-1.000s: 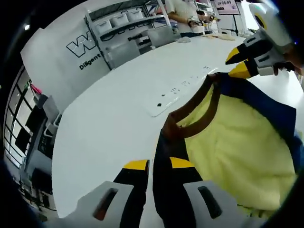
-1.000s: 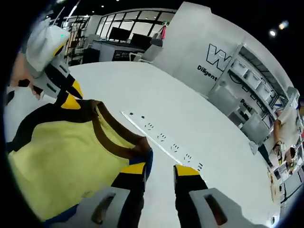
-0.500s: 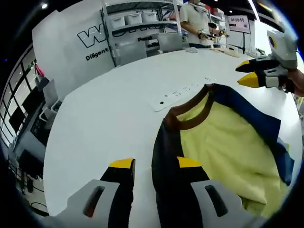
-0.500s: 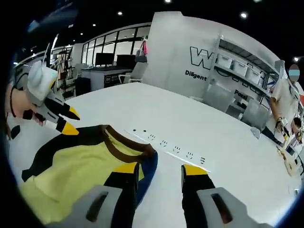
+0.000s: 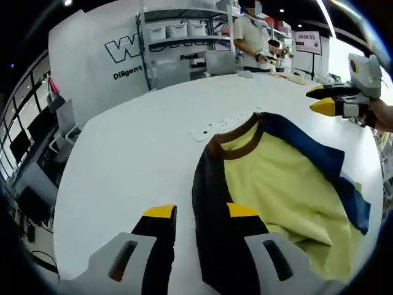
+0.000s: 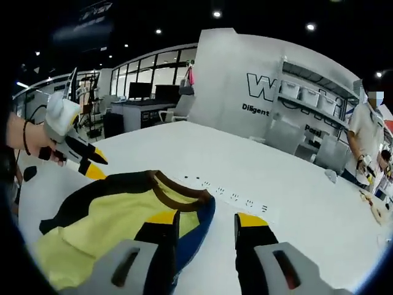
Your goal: Fold the garment on the visible template until the final outline fits inside the template.
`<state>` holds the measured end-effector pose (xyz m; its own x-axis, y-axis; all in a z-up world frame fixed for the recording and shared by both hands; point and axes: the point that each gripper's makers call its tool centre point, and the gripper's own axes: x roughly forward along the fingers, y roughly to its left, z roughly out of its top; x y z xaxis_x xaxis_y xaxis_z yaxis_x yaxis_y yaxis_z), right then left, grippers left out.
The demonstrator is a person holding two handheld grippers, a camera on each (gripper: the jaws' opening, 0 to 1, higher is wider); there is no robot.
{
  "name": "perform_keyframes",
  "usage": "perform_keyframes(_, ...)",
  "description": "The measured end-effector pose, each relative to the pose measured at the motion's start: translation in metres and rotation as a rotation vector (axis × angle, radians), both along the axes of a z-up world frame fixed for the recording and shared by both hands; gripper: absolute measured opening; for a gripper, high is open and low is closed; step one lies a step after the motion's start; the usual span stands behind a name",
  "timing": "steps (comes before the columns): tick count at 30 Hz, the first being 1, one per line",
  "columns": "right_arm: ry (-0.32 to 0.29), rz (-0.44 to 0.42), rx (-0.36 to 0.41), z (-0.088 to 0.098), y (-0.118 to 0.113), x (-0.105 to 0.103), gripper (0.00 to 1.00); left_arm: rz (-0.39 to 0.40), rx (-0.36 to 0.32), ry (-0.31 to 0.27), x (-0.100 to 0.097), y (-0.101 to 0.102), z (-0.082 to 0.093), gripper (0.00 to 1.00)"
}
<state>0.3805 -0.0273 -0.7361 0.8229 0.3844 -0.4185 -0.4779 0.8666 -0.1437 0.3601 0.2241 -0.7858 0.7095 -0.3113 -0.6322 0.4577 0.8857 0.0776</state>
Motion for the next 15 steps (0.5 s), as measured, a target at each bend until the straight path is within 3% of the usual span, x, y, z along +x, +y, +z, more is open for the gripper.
perform_keyframes(15, 0.006, -0.012, 0.047, -0.002, -0.012, -0.042, 0.33, 0.014, -0.051, 0.000, -0.036, 0.004, -0.001, 0.25)
